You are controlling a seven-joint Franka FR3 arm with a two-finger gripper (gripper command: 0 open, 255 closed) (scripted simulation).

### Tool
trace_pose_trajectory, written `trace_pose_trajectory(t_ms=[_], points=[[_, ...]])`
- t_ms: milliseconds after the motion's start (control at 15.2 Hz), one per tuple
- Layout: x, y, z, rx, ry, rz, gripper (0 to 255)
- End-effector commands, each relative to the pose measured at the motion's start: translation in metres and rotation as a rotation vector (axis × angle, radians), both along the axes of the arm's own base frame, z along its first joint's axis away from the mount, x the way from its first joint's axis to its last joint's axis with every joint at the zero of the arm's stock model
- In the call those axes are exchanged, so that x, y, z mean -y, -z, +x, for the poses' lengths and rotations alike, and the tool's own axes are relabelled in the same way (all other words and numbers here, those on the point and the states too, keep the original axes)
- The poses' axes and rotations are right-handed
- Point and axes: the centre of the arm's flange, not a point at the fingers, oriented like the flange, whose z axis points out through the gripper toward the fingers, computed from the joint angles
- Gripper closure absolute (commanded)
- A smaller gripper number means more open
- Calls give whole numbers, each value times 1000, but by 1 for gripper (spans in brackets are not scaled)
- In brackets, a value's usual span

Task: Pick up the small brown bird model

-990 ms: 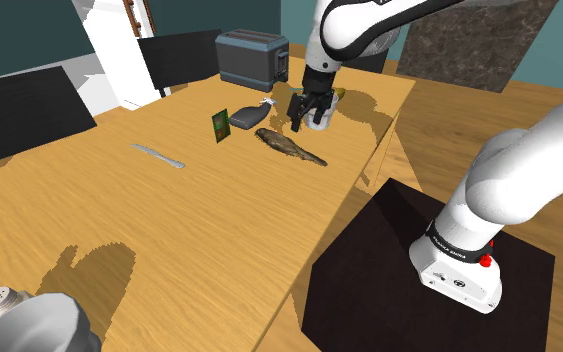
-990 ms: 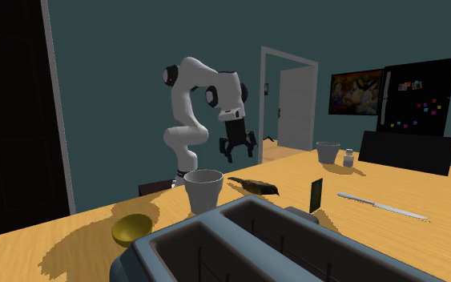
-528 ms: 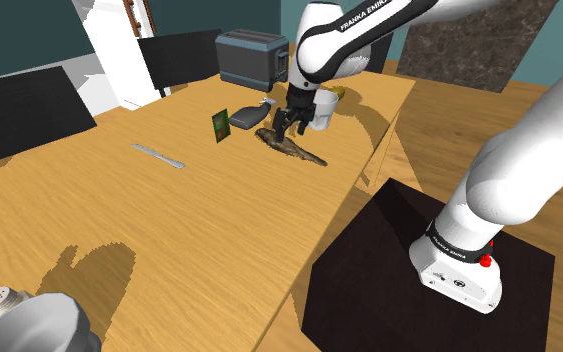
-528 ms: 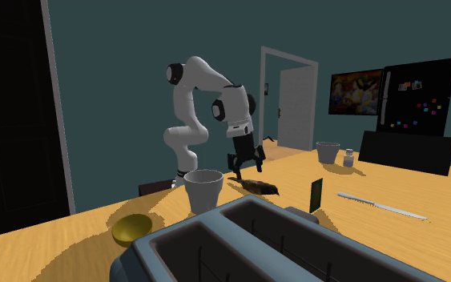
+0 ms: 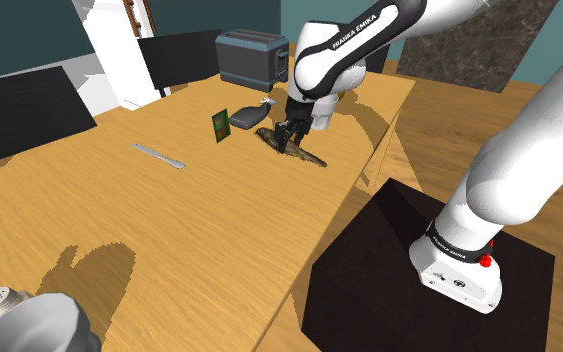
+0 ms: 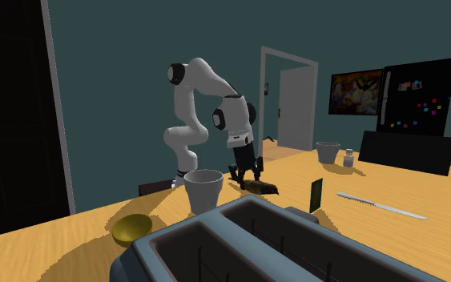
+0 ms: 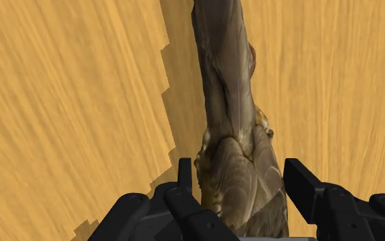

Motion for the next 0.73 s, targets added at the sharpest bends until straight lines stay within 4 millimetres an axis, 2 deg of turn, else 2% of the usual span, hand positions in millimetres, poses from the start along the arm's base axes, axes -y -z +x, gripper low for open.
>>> trace_pose_trajectory(t_ms=[0,528,660], points=[[0,1,0,0,0,0,255],[0,1,0,0,0,0,255],[0,-10,0,0,0,0,255]])
